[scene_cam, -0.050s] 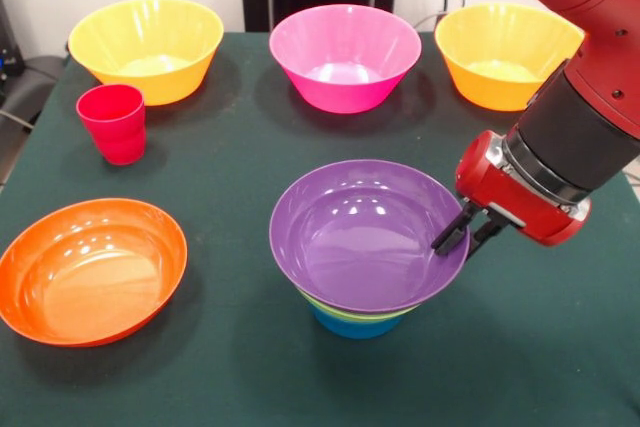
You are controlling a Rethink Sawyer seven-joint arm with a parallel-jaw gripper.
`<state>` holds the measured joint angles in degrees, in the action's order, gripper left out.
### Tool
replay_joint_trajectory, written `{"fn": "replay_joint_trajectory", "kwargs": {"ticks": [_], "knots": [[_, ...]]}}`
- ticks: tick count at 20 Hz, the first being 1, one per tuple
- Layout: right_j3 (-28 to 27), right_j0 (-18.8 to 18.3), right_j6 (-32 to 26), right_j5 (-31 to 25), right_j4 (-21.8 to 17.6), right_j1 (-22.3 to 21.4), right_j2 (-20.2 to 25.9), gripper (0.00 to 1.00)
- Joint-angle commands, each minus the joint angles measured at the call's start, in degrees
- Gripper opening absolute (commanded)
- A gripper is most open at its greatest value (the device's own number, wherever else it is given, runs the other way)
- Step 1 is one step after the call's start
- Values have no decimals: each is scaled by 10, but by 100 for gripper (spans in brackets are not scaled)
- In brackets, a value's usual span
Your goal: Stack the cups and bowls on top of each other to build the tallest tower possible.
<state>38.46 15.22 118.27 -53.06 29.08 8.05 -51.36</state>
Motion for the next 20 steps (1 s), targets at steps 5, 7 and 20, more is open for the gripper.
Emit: {"fn": "replay_joint_trajectory", "kwargs": {"ticks": [5,7,20], "knots": [[16,-20,11,-11,-40,23,74,100],[15,-20,9,-11,-40,23,74,100],[1,-28,6,-18,-35,22,72,100]]}}
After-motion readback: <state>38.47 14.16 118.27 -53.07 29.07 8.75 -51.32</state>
